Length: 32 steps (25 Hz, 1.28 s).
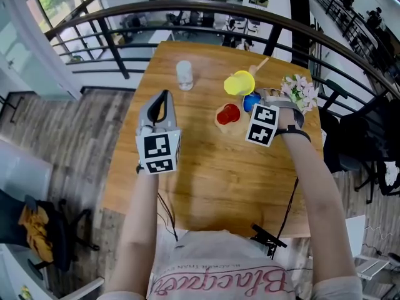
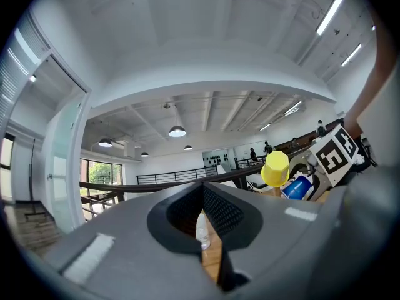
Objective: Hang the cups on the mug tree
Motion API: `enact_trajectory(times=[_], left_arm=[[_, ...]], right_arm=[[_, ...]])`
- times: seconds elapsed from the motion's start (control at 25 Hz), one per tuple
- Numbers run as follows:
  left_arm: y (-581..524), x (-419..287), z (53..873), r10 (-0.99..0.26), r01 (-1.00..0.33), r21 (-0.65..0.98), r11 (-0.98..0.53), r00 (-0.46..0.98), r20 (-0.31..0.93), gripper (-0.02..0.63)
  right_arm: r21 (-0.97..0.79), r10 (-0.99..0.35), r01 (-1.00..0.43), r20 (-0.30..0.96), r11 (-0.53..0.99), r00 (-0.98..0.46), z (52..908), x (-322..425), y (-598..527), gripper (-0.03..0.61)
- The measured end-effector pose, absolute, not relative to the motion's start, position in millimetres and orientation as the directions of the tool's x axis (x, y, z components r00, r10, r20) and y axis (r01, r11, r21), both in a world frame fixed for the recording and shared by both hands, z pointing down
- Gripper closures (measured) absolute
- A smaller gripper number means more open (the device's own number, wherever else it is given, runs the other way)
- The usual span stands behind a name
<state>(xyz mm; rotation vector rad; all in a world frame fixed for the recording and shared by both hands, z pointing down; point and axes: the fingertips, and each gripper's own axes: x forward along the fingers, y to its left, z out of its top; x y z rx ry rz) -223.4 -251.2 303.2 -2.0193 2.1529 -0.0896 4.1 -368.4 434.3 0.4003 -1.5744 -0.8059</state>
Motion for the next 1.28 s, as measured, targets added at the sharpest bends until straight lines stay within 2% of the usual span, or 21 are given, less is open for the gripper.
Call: enact_trajectory(times=[0.2,0.32,0.76,1.0,1.28], left_arm=[[-248,-214,297,-0.993,-0.981,-0.185,0.062,-0.043,-0.106,0.6],[-245,-209,293,-0.993,-0.98,-0.189,0.056,-0.035,-0.114,0.6],[-238,-179,275,-0.99,-0.978,-0.208,0.028,0.002,-0.142,0.6],[-234,-166,268,-0.988,-0.974,-0.225,0.015,0.02,-0.154,0.6],[-231,-156,257,-0.984,-0.972,-0.234,0.006,0.035,-0.172,0.6]], right_arm=[[0.687,-0.656,0.129,0.723,0.715,-0.216,433,5,-362,0.111],[0.697,-0.659,0.065,0.701,0.714,-0.272,428,4,-357,0.079],[0.687,-0.684,-0.158,0.616,0.709,-0.391,403,21,-334,0.077],[0.608,-0.696,-0.357,0.518,0.709,-0.497,373,29,-315,0.078],[0.517,-0.713,-0.501,0.396,0.694,-0.579,342,36,-298,0.087]])
